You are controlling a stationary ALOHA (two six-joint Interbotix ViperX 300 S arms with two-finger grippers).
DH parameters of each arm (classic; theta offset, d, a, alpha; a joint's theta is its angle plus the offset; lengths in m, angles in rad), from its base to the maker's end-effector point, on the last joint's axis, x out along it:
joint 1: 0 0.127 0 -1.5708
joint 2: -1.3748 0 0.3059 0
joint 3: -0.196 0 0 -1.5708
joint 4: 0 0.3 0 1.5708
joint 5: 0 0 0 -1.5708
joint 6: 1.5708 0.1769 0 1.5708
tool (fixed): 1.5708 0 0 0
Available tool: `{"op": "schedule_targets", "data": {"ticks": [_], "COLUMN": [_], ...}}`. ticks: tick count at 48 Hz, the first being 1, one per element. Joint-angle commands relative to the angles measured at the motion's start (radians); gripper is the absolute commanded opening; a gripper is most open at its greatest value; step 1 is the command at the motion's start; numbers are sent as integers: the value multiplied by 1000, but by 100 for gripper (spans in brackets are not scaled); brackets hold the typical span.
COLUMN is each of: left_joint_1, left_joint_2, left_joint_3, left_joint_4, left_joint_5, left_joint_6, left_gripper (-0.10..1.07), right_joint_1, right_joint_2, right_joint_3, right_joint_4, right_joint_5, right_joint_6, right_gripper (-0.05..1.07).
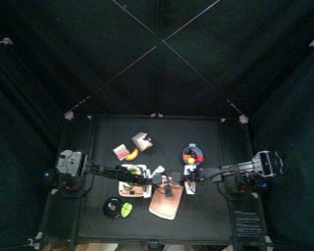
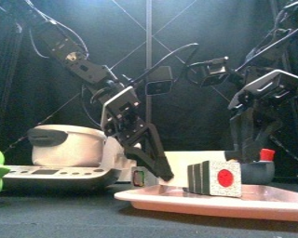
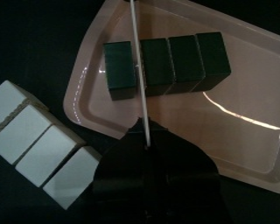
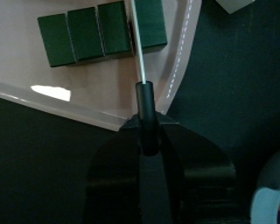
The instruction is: Cut sushi slice
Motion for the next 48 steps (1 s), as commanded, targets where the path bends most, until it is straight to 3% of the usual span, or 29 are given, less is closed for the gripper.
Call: {"op": "schedule_targets", "data": {"ticks": [1, 14, 32, 48], "left_joint_1": [-31, -29, -34, -35], "left_joint_2": [-2, -8, -72, -80], "left_joint_3": [21, 21, 26, 49], "left_joint_4": [2, 5, 61, 72], "left_joint_5": [11, -12, -37, -115], "left_joint_6": [3, 5, 3, 3], "left_gripper": [38, 37, 37, 37], "right_joint_1": [-6, -6, -6, -6], "right_joint_2": [-11, -12, -115, -115], "right_joint_3": [8, 9, 6, 9], "right_joint_4": [2, 5, 0, -3], "right_joint_5": [11, 11, 43, 44], "right_joint_6": [8, 9, 11, 9], "right_gripper": [32, 32, 31, 31]}}
